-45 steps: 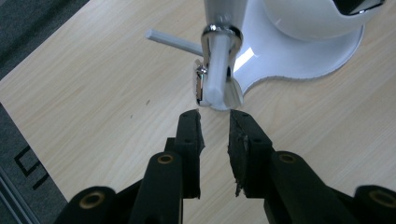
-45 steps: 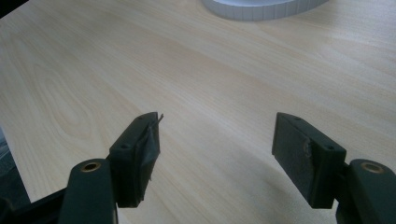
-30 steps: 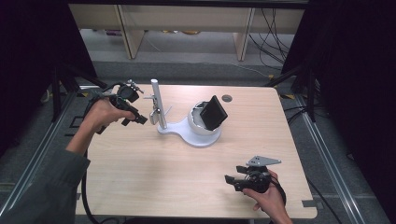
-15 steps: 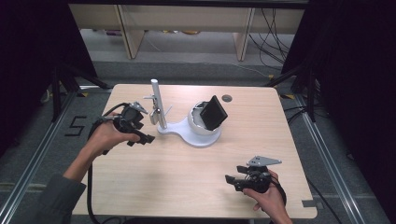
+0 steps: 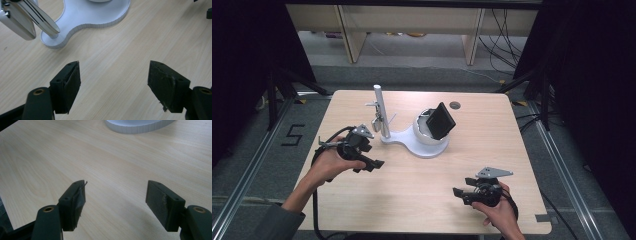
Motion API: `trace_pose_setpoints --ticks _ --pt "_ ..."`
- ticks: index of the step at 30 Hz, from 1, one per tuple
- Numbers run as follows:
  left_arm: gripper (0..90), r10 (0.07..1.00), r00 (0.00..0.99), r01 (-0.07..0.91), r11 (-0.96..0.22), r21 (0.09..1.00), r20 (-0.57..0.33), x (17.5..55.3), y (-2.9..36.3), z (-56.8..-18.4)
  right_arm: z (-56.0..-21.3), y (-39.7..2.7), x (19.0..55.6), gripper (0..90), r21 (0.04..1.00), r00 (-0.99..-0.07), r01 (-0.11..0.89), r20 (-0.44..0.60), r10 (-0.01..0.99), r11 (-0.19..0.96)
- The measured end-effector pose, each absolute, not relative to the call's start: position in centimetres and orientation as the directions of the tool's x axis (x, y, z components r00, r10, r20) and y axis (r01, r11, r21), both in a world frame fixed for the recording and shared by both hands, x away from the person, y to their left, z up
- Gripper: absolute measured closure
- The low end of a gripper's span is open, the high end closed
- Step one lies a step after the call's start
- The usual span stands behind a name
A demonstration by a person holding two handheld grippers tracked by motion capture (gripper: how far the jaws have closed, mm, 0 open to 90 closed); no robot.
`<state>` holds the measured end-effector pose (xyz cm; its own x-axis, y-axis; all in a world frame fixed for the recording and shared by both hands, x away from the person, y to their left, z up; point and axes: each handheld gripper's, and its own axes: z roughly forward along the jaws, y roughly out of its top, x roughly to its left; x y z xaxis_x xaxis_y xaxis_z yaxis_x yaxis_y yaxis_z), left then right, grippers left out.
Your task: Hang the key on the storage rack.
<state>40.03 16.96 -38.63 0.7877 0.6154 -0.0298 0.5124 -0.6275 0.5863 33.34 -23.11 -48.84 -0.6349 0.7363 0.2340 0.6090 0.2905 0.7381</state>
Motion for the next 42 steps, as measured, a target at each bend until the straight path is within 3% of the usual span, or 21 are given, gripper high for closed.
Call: trace_pose_setpoints --ticks 8,11,13,14,29,32,33,42 --pt "25.4 0.598 0.8 0.497 -0.609 0.619 -0.053 38.6 16.5 -40.2 -48.8 -22.9 33.1 33.1 0.723 -0.622 0.631 0.253 0.741 0.282" --pt "25.3 0.58 0.812 0.487 -0.619 0.616 -0.059 37.9 16.2 -41.0 -48.9 -22.9 33.3 33.1 0.739 -0.643 0.598 0.211 0.736 0.31" --pt "25.3 0.577 0.814 0.483 -0.614 0.624 -0.061 37.5 16.0 -41.5 -49.0 -22.7 33.2 33.0 0.741 -0.635 0.612 0.253 0.73 0.276" --pt "25.0 0.573 0.818 0.478 -0.616 0.626 -0.06 37.3 15.9 -41.7 -48.9 -22.9 33.4 33.0 0.747 -0.648 0.594 0.224 0.728 0.299" --pt "22.1 0.538 0.837 0.457 -0.585 0.67 -0.101 34.2 14.7 -44.8 -49.0 -22.5 33.3 32.8 0.738 -0.639 0.625 0.297 0.709 0.255" --pt "22.2 0.56 0.822 0.462 -0.547 0.698 -0.106 33.6 14.9 -45.3 -49.0 -22.2 33.4 32.7 0.73 -0.637 0.635 0.307 0.707 0.255" --pt "22.2 0.557 0.824 0.463 -0.548 0.697 -0.109 33.5 14.9 -45.5 -49.0 -22.4 33.5 32.7 0.74 -0.651 0.609 0.262 0.713 0.284" --pt "22.1 0.564 0.816 0.486 -0.547 0.682 -0.129 32.1 16.0 -48.4 -49.1 -22.1 33.3 32.7 0.718 -0.633 0.645 0.31 0.71 0.262"
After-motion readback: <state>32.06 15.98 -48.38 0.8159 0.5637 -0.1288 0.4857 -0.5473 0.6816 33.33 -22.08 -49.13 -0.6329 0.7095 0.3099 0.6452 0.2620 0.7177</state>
